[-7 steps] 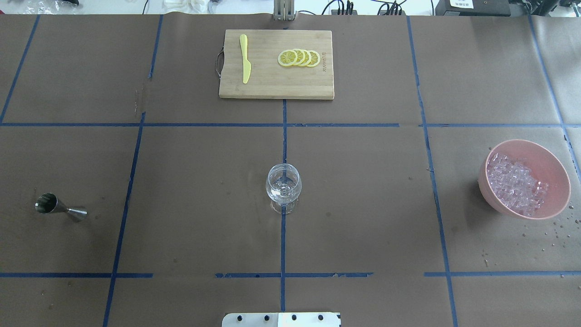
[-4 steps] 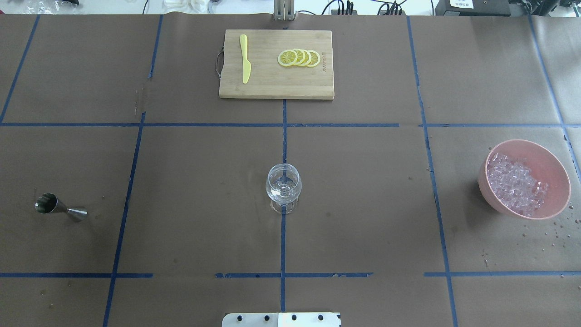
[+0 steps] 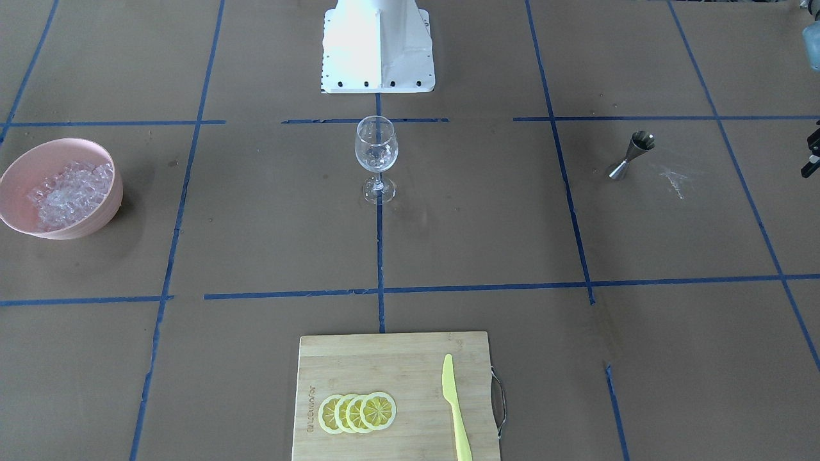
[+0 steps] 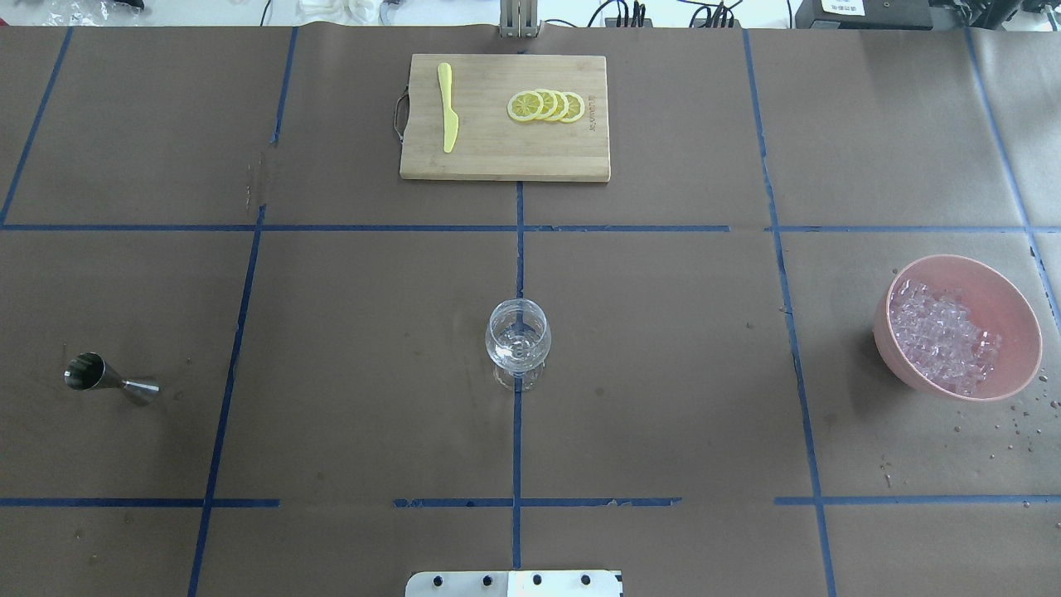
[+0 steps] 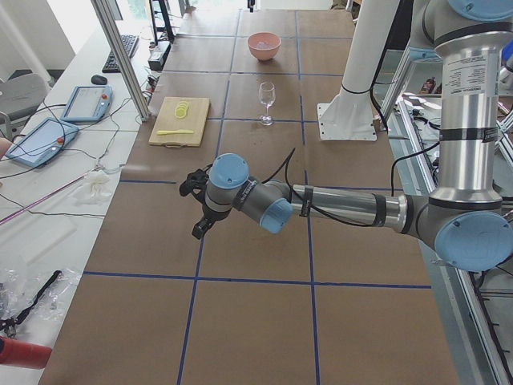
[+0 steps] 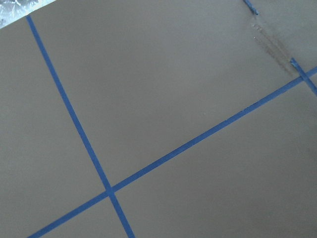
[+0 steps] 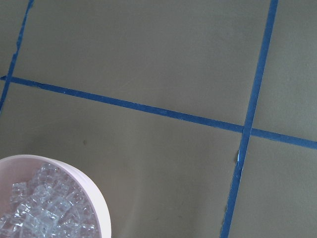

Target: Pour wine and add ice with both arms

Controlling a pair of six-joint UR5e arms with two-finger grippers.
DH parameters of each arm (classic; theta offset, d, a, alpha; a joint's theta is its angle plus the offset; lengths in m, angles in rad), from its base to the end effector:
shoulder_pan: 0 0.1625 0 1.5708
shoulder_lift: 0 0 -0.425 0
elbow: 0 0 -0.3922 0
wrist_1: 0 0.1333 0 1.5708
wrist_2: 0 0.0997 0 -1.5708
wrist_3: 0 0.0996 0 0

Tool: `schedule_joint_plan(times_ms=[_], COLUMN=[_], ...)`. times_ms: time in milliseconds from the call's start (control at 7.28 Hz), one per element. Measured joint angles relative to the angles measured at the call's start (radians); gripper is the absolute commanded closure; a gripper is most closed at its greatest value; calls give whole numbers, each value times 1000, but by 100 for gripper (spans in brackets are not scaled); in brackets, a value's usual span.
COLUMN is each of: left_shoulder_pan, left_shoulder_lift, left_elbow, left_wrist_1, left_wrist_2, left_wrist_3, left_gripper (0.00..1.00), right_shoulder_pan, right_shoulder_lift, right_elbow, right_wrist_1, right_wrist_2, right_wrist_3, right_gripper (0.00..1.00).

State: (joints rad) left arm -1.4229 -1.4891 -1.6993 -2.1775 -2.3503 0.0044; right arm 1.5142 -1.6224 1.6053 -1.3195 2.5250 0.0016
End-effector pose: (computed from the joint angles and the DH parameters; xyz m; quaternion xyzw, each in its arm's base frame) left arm 0.0080 -0.4834 0.5634 0.2703 0.3802 0.1883 0.8642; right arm 0.0248 -0.4827 0.6265 0.0905 -0.4589 -0.0779 0.8804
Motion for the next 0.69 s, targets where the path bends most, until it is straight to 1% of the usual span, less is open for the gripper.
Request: schedule_joint_plan(times_ms=[137,275,412,550,687], left_shoulder_pan=[56,137,233,326,409], left_shoulder_lift=[39,105,179,239,281], left_elbow=[19,27,31,31,32], left_wrist_1=[-160,-344,-514,-635,-699], left_wrist_2=[35,118,233,344,447], left_wrist_3=[-108,-236,-353,-443,-503], left_gripper=[2,2,2,2,2], right_shoulder_pan=[0,0,0,0,0], right_shoulder_lift=[0,0,0,0,-1], right_elbow=[0,0,1,1,2], right_wrist_1=[0,0,0,1,1], right_wrist_2=[4,5,6,7,8], right_wrist_3=[0,0,0,0,0], right_gripper=[0,0,0,0,0])
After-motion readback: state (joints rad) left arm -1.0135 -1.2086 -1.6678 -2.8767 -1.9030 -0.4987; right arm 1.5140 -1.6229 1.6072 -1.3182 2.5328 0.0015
